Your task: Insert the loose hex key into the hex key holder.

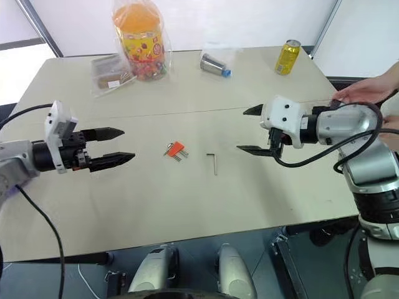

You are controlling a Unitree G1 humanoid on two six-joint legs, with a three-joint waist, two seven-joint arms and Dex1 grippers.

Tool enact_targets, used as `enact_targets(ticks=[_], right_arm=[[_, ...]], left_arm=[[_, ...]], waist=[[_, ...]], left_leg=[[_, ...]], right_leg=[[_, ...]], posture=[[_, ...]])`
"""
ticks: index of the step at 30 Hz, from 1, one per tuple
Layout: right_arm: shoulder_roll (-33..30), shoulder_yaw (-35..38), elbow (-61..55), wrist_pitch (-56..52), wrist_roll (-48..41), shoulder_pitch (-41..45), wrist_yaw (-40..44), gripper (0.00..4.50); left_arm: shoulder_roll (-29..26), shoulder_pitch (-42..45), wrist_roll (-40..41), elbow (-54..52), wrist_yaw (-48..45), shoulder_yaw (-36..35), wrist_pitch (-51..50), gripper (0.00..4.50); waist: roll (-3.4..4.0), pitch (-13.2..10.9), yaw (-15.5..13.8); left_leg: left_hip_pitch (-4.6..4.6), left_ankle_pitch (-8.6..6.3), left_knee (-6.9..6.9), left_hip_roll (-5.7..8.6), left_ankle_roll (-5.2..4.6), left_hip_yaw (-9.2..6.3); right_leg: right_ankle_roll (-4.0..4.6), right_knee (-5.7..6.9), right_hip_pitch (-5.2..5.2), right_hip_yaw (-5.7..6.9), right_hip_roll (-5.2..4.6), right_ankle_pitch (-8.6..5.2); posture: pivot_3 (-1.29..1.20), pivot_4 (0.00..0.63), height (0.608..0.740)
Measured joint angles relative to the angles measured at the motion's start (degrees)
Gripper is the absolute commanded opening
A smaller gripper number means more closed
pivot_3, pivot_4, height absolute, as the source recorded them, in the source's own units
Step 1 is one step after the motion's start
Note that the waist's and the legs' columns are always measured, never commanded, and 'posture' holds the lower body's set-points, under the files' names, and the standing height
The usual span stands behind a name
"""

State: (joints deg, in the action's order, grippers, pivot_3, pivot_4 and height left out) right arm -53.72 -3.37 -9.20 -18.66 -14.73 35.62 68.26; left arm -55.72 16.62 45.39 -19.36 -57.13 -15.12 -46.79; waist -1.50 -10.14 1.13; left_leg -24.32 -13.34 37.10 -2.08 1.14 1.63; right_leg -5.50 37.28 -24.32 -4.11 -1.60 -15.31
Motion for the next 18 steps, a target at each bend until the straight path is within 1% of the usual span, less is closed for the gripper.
enact_targets(ticks=[6,10,18], right_arm=[[0.45,-1.03,1.59,1.06,0.54,2.34,1.37,4.50],[0.73,-1.05,1.74,1.11,1.00,2.49,1.51,4.50],[1.20,-1.11,1.74,1.10,1.16,2.61,1.27,4.50]], left_arm=[[-0.24,0.12,0.35,0.02,-0.54,0.06,-0.25,4.43],[-0.24,2.33,1.40,0.03,-0.05,0.08,-1.53,4.43],[-0.14,2.81,1.37,0.73,0.18,0.21,-1.62,4.43]], waist=[[-0.01,-0.01,-0.26],[-0.01,-0.02,-0.25],[-0.01,-0.02,-0.14]], left_leg=[[-0.03,0.00,0.05,0.01,0.00,0.02],[-0.04,0.00,0.05,0.01,0.00,0.02],[-0.04,0.00,0.04,0.00,0.00,0.02]], right_leg=[[0.01,0.00,0.00,0.00,-0.03,-0.01],[0.01,0.01,-0.02,-0.01,-0.02,0.00],[-0.02,0.05,-0.05,0.00,-0.01,0.01]], posture=[[0.00,0.150,0.740],[0.00,0.150,0.740],[0.00,0.150,0.740]])
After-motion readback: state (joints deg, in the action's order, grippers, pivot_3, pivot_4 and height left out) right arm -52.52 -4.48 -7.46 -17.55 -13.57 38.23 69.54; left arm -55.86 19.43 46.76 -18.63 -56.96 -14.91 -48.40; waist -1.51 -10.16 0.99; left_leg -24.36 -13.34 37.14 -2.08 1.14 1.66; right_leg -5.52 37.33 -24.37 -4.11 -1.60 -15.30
